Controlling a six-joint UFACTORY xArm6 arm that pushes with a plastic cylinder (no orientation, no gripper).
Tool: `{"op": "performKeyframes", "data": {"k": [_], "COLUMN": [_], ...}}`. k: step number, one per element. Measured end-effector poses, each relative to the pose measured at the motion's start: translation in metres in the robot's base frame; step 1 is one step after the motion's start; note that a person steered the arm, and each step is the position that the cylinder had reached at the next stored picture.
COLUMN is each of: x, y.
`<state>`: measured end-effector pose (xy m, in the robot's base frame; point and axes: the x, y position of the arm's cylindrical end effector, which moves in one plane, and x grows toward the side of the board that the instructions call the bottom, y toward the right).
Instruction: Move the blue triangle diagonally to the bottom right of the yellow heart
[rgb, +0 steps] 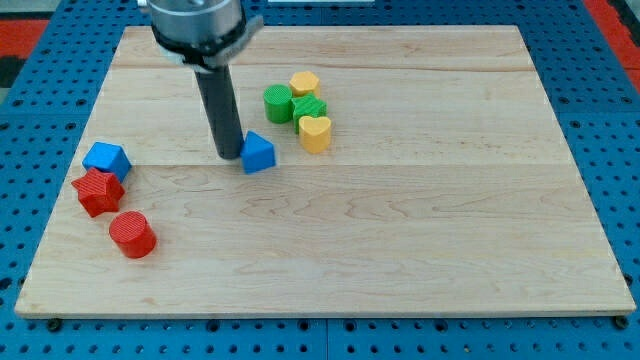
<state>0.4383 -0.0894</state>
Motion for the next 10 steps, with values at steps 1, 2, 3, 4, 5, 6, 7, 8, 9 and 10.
{"op": "performKeyframes", "data": {"k": [1, 2, 3, 4, 5, 6, 7, 8, 9, 10], "x": [0.003, 0.025, 0.058, 0.055, 0.024, 0.054, 0.088, 0.122, 0.124, 0.124], "y": [0.072, 0.134, 0.169, 0.211, 0.206, 0.21, 0.21, 0.2, 0.186, 0.182]}}
